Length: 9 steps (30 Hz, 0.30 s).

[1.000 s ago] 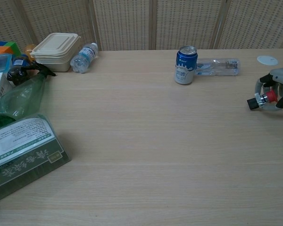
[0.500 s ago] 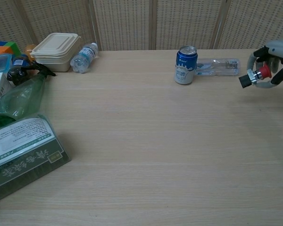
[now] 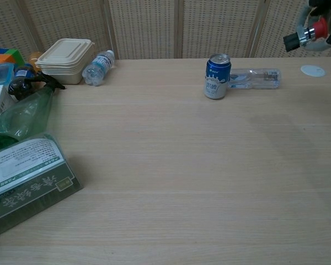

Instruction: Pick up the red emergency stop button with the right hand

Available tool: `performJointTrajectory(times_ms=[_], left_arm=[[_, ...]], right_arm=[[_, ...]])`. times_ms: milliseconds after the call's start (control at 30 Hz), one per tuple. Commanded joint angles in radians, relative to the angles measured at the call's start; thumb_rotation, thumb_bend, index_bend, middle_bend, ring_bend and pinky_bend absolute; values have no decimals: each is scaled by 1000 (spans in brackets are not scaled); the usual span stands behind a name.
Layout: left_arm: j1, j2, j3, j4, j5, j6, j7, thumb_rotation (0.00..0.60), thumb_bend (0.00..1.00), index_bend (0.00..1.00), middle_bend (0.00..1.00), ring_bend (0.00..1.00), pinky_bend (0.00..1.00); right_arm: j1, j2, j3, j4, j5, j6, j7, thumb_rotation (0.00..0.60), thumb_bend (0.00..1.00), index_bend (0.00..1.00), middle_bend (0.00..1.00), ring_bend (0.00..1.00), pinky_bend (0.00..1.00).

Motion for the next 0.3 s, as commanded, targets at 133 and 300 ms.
performJointTrajectory(times_ms=[133, 300], left_arm=[[-3, -5, -1, 2, 0, -5, -2, 600, 297, 0, 0, 0, 0], [-7, -8, -2, 7, -2, -10, -5, 600, 297, 0, 0, 0, 0]], right_arm=[[4, 42, 34, -54, 25, 27, 2, 600, 271, 629, 582, 503, 465], [-1, 59, 37, -76, 35, 43, -6, 600, 269, 629, 581, 503, 465]])
